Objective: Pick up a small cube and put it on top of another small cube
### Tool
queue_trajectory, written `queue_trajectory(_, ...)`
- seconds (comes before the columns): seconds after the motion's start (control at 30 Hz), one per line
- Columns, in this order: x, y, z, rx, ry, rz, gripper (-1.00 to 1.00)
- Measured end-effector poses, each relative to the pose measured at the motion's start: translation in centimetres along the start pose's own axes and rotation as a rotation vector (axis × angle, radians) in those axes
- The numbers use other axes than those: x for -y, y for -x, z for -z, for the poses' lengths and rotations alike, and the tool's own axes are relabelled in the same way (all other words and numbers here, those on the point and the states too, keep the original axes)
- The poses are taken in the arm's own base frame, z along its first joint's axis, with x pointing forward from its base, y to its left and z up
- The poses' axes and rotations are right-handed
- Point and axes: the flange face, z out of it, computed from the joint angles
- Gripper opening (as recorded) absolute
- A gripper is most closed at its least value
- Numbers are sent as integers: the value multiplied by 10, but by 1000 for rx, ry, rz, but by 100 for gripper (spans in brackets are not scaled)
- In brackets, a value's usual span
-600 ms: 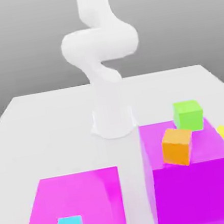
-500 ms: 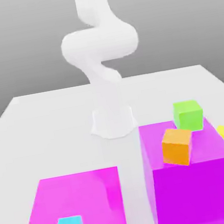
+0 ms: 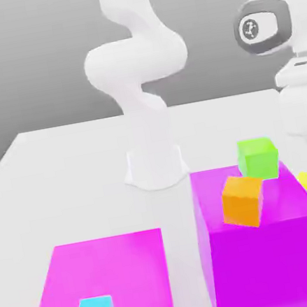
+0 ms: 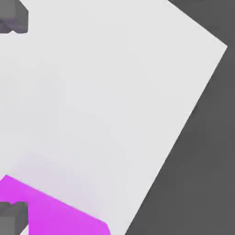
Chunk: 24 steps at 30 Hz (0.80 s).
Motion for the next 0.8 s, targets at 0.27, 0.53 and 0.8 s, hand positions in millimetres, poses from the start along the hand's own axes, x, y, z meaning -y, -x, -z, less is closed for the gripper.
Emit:
queue_trajectory(0.27,-5,83,-101,110,65,100,0)
queue_trajectory(0.53,-9,87,-126,109,67,103,-100)
queue_trajectory(0.8,-1,73,-61,98,63,112,-100)
